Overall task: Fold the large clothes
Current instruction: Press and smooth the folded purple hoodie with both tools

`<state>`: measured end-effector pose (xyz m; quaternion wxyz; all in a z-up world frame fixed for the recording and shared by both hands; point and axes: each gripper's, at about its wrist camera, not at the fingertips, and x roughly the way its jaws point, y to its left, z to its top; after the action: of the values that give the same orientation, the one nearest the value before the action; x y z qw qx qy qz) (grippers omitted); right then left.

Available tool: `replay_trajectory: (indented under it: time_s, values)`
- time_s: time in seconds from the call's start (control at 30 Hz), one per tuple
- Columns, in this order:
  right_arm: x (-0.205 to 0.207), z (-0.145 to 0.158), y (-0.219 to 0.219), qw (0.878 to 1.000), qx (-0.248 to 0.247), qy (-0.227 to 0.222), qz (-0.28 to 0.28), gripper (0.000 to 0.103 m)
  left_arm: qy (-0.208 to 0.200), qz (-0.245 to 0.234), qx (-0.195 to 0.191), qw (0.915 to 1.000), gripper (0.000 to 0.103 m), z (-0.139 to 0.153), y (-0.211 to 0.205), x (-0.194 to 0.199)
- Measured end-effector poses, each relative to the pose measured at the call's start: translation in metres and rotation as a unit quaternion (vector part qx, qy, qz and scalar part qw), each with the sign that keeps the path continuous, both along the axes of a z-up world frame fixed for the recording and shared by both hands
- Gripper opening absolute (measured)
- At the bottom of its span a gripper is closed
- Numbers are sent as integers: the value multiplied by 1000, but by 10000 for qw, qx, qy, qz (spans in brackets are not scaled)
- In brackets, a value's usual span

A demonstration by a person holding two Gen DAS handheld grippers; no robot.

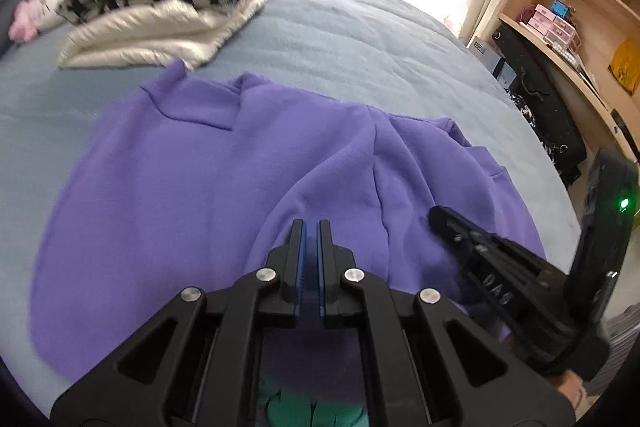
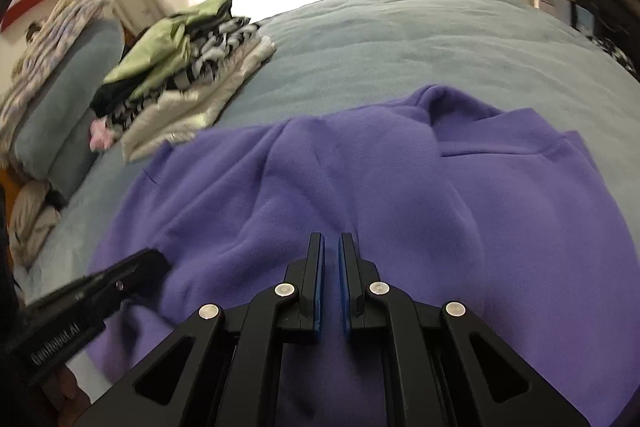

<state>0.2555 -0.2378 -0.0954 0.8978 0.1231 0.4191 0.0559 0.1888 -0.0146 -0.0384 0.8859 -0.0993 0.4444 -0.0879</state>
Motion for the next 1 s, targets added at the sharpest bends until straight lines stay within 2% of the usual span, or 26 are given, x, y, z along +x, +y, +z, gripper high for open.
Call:
replay_trajectory:
  time_s: [0.17,0.4,0.7,1.0]
  values:
    - [-54,40,9,9990,-75,-425,105,6,12,172,140,9998,2,27,11,-34]
    - [-120,73,19,9976,-135,-644,223,6,-126,361,182,9991,2,60,28,-95]
    - [-178,87,27,9974,-199,-593,364,6,-137,559,126,9983,2,78,55,-154]
    - [-206,81,31,9970,-313,-492,508,8,80,774,59,9970,2,69,74,-178]
